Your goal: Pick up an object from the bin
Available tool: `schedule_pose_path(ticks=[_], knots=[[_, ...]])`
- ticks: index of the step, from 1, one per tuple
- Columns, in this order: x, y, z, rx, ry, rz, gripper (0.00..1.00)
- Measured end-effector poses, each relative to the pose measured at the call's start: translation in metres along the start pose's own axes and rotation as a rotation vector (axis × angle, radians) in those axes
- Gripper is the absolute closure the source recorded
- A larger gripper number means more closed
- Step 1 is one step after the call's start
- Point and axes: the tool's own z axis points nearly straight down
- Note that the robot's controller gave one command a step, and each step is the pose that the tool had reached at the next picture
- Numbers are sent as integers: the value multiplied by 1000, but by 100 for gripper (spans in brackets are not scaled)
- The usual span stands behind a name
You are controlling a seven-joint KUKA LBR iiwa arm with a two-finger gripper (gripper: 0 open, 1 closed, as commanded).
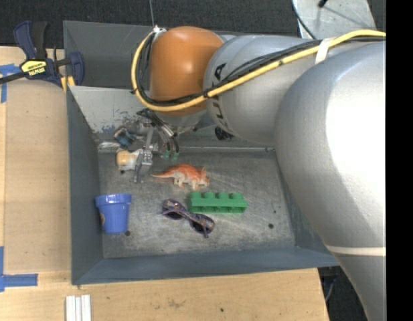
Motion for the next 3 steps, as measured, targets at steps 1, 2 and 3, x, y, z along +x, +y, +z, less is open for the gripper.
schedule_pose_path(ticks=[1, 2, 3], knots=[[1, -4, 6, 2, 3, 42, 0], [0, -5, 14, 1, 3, 50, 0], [0, 2, 55, 1, 8, 176, 0]])
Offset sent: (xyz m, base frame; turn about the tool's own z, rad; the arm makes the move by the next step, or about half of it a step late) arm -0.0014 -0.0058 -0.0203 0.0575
